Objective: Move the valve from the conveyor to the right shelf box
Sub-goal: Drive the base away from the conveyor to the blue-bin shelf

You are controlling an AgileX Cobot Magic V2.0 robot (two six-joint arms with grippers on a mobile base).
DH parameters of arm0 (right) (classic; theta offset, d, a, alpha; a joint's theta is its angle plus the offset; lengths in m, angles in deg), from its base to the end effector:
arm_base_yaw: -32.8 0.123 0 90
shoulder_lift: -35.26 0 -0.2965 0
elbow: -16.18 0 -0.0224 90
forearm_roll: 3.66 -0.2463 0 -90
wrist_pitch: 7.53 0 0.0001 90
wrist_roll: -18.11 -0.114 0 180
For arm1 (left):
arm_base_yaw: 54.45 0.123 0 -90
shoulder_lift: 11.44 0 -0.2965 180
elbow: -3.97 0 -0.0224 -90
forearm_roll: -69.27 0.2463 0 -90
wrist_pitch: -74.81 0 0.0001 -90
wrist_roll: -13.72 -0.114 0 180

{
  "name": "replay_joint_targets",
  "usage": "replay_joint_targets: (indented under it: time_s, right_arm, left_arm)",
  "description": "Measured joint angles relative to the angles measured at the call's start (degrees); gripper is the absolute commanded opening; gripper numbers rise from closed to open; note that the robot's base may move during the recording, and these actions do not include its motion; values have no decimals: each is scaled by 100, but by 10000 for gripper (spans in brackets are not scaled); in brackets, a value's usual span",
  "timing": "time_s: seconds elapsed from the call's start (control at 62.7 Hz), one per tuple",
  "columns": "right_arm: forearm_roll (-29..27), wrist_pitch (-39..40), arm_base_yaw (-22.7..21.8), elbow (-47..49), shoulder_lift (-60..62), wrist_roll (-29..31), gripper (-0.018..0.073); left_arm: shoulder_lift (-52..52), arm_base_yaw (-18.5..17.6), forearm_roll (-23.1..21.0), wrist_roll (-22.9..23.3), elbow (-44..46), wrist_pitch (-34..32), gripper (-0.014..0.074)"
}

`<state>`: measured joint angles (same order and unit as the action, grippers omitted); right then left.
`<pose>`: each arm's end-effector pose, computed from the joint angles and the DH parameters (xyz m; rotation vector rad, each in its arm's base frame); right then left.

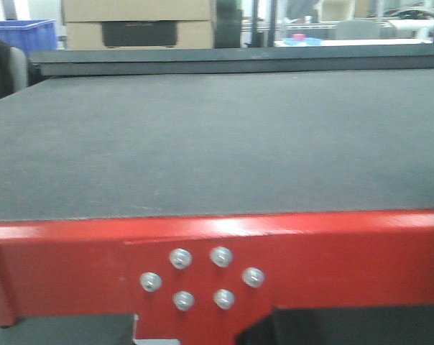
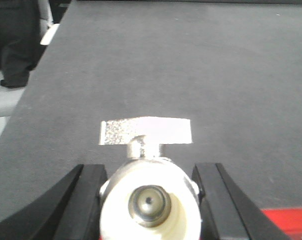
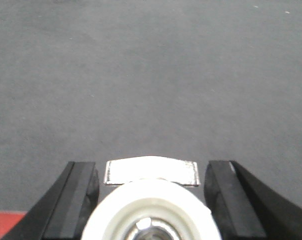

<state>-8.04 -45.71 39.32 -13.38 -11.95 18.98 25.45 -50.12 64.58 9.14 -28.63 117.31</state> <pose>0.1350 0.0209 0.3708 -0.0993 2.0050 0.1489 0.0915 0.0006 0.3657 -0.0182 1.9522 0.0088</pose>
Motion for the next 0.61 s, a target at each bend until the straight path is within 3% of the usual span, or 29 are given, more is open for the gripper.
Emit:
replay_joint_targets:
  time_s: [0.606]
  right_arm:
    - [0,10,0,-9,0,0,-162]
  left_arm:
    - [0,0,0,0,0,0,-111]
